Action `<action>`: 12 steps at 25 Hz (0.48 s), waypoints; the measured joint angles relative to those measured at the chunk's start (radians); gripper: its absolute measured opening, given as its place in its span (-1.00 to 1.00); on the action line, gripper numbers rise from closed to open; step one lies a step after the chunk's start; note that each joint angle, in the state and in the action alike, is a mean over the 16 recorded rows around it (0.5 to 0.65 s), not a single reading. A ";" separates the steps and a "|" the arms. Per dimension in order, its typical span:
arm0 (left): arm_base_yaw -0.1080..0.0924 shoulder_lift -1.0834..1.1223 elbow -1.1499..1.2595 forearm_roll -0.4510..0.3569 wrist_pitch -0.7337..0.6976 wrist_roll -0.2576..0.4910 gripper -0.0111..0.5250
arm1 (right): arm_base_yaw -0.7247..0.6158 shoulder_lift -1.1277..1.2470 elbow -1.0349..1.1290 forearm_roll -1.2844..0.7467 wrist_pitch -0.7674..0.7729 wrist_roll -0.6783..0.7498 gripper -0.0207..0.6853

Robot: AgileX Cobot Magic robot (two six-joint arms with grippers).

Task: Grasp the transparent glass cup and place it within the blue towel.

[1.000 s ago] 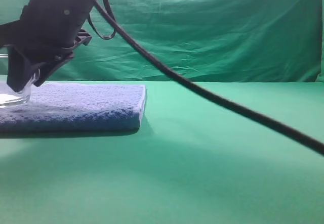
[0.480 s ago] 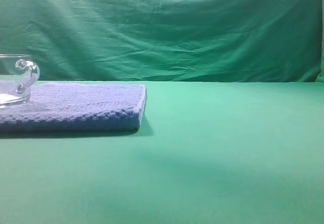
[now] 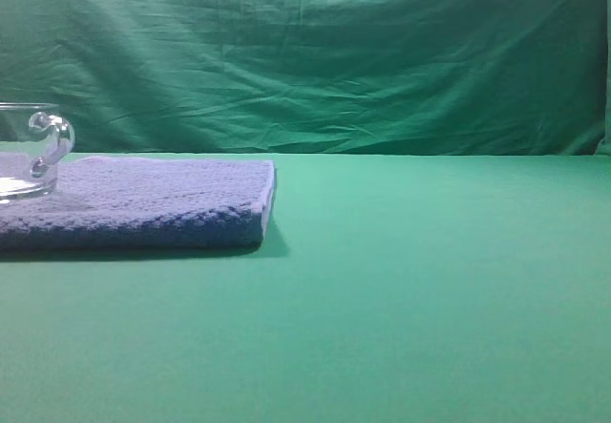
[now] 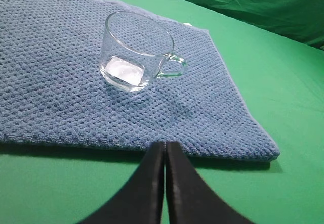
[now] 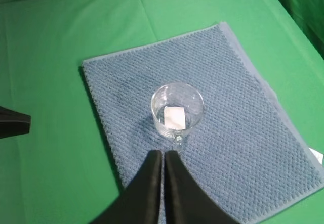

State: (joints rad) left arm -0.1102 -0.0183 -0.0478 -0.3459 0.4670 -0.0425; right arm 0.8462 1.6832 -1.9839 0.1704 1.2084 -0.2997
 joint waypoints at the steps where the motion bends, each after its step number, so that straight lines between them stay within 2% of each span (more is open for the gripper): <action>1: 0.000 0.000 0.000 0.000 0.000 0.000 -0.96 | 0.000 -0.006 0.000 -0.021 0.010 0.029 -0.94; 12: 0.000 0.000 0.000 0.000 0.000 0.000 -0.96 | -0.004 -0.152 0.070 -0.305 0.051 0.361 -0.94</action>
State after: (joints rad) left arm -0.1102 -0.0183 -0.0478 -0.3459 0.4670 -0.0425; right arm 0.8423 1.5311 -1.9134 -0.1351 1.2590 0.0615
